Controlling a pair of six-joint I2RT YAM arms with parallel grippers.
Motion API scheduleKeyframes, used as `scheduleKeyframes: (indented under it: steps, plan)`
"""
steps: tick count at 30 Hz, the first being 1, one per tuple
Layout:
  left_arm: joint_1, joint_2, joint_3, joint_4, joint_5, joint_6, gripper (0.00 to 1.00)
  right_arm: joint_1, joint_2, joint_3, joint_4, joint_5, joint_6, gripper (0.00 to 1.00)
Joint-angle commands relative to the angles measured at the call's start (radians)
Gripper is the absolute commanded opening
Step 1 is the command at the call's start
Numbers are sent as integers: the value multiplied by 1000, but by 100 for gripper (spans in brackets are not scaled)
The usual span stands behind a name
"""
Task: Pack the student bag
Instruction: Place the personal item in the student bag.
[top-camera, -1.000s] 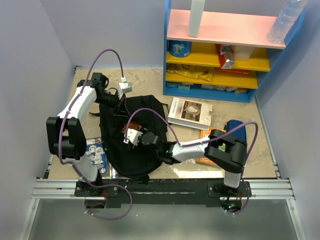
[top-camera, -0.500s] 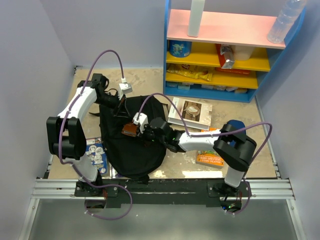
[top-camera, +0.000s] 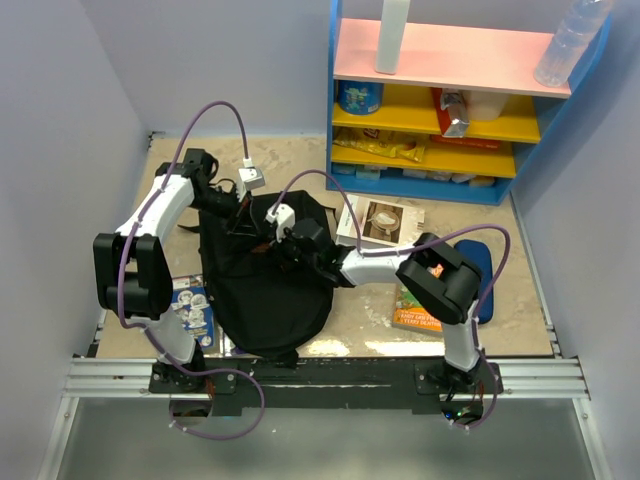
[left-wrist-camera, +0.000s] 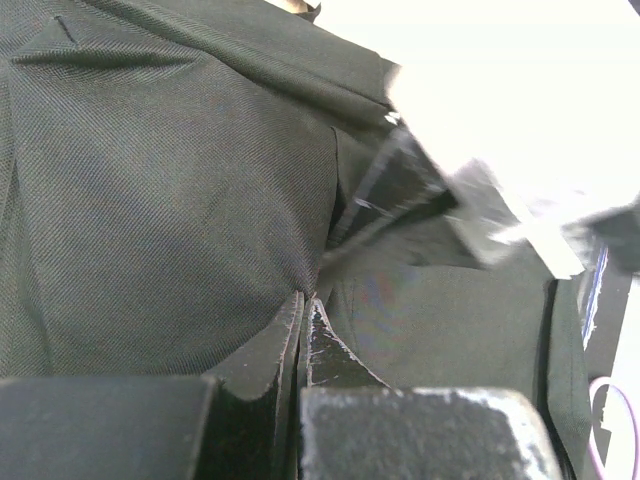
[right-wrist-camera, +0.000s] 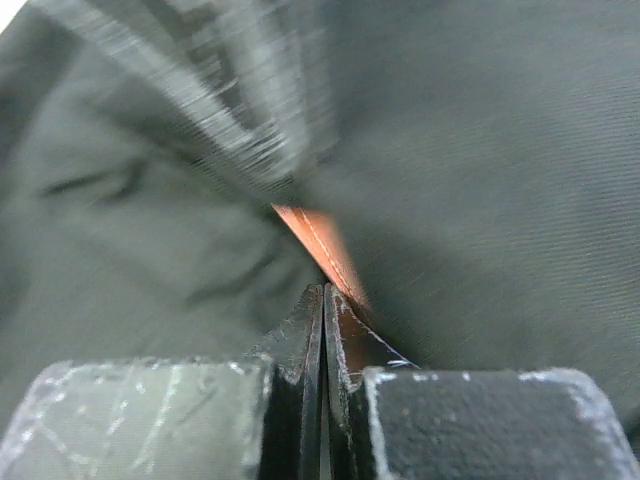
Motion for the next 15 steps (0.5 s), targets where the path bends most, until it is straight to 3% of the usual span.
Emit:
scheduleKeyframes:
  steps: [1,8,15]
  plan:
    - [-4,-34,-12,-39,49,32,0,-6,32,68,99,189,-5,0]
    - [-4,-26,-15,-45,52,38,0,3,45,103,184,288,25,0]
    - [0,-17,-15,-62,63,51,0,19,-162,-119,235,234,-15,4]
